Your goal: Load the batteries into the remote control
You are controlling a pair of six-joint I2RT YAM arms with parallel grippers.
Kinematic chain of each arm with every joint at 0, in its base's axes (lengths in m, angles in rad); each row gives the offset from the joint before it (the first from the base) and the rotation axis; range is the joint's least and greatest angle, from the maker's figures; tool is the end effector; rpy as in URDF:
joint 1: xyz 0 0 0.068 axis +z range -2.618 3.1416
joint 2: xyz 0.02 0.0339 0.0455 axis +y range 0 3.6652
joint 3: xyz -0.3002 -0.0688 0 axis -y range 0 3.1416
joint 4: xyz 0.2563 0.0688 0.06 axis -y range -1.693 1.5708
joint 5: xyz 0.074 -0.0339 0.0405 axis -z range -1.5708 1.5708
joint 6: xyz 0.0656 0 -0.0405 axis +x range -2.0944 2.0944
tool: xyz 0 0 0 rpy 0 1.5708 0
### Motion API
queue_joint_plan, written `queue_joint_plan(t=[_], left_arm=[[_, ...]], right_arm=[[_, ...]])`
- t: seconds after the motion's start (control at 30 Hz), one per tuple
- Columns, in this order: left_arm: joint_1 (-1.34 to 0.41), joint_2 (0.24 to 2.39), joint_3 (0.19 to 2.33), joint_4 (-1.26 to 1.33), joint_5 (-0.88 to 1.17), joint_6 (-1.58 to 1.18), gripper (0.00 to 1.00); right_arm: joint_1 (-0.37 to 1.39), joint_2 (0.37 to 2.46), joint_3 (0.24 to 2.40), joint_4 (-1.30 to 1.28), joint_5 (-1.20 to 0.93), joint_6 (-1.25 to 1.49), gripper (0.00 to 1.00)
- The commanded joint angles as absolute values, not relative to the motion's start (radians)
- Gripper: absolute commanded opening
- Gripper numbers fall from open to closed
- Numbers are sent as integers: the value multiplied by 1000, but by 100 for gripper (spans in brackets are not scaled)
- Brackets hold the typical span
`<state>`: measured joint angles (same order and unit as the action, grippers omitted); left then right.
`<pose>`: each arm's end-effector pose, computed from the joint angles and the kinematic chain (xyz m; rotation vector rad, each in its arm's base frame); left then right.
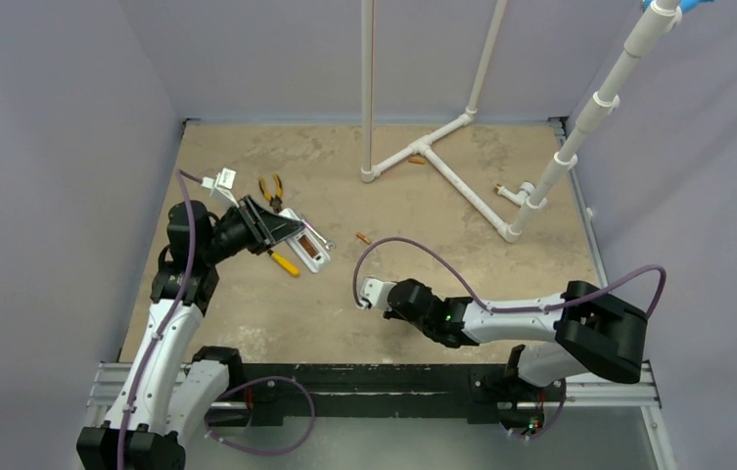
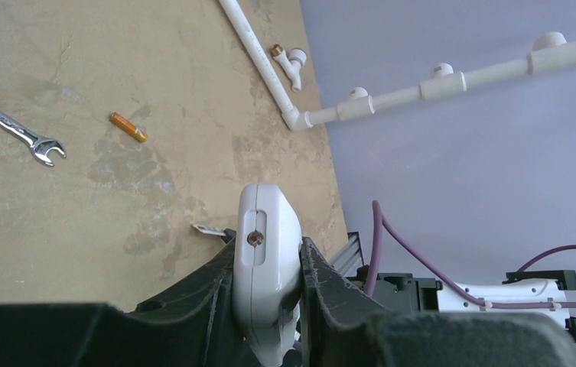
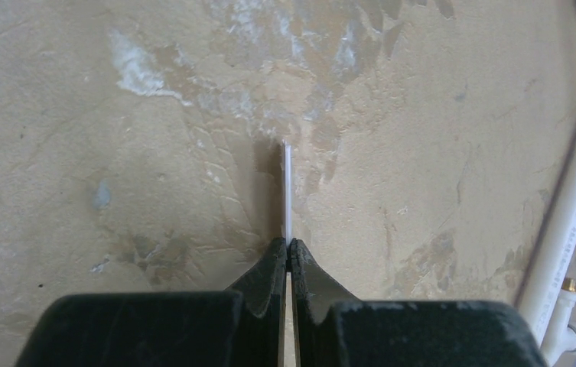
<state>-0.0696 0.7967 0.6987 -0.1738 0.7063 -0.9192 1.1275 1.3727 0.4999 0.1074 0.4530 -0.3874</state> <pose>0.1870 -0.0557 0.3295 -0.3013 1.9691 -1.3136 0.1407 0.2293 0.1579 -1.3768 1.7755 -0.1359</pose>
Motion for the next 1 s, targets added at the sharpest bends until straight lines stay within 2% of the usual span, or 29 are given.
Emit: queue_joint_plan(t=[0.0,0.13,0.2,0.3,0.37,0.47,0.57,0.7,0.8,0.93,0.97], left_arm=[[-55,787,729,-177,727,-896,0],[-51,788,726,-175,727,-897,0],[-49,788,723,-175,728,-898,0],[-49,786,721,-175,730,-898,0],[-48,788,722,-175,732,-898,0],[-43,791,730,-189,732,-889,0],[-32,793,738,-207,730,-877,0],[-23,780,758,-253,705,-841,0],[-24,770,767,-271,695,-821,0],[-23,780,773,-281,704,-806,0],[-23,783,775,-288,708,-798,0]], right_arm=[[1163,1381,526,88,463,-424,1],[1186,1385,514,106,484,-429,16],[1193,1381,508,112,479,-427,19],[1195,1353,511,117,458,-413,33],[1196,1318,521,117,445,-394,44],[1189,1238,534,159,422,-360,50],[1152,1150,533,221,458,-344,62],[1055,1121,592,239,563,-250,62],[957,1184,720,123,628,-135,62],[831,1326,1006,-65,663,-16,70],[807,1358,1053,-78,645,-9,75]])
